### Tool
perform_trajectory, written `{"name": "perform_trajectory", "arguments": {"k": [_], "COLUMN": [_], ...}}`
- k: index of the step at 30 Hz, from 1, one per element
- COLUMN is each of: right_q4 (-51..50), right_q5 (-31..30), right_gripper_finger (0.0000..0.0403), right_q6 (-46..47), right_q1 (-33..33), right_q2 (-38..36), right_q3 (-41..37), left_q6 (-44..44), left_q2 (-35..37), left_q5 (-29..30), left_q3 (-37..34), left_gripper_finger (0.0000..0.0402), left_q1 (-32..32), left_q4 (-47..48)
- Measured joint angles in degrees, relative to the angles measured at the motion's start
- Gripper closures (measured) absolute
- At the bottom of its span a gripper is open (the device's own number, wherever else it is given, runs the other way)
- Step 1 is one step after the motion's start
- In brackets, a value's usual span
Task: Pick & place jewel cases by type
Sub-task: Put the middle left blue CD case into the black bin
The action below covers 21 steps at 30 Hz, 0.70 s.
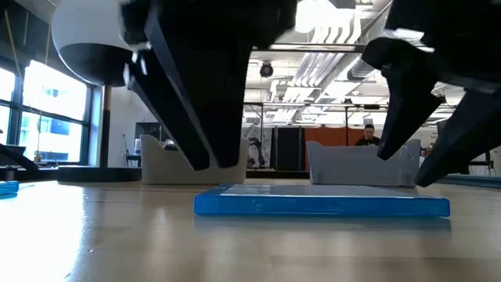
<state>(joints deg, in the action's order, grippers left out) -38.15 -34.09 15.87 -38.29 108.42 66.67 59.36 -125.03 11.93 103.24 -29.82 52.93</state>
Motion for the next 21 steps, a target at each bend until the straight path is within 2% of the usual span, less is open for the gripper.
{"name": "perform_trajectory", "arguments": {"k": [6, 12, 16, 21], "right_q4": [-6.55, -7.45, -4.7, 5.74], "right_q5": [-0.25, -0.26, -0.6, -1.56], "right_gripper_finger": [0.0201, 0.0201, 0.0201, 0.0201], "right_q6": [2.13, 2.15, 2.32, 2.06], "right_q1": [1.31, -0.02, -1.85, -3.36], "right_q2": [0.0, 0.0, 0.0, 0.0], "right_q3": [0.0, 0.0, 0.0, -0.02], "left_q6": [1.0, 1.14, 1.39, -2.01], "left_q2": [-0.38, -0.37, -0.37, -0.37], "left_q5": [4.72, 11.28, 14.36, 15.71], "left_q3": [0.02, 0.02, 0.02, 0.02], "left_gripper_finger": [0.0197, 0.0197, 0.0197, 0.0197], "left_q1": [-2.55, -1.94, -0.01, 3.57], "left_q4": [-7.49, -2.81, 0.36, -0.14]}}
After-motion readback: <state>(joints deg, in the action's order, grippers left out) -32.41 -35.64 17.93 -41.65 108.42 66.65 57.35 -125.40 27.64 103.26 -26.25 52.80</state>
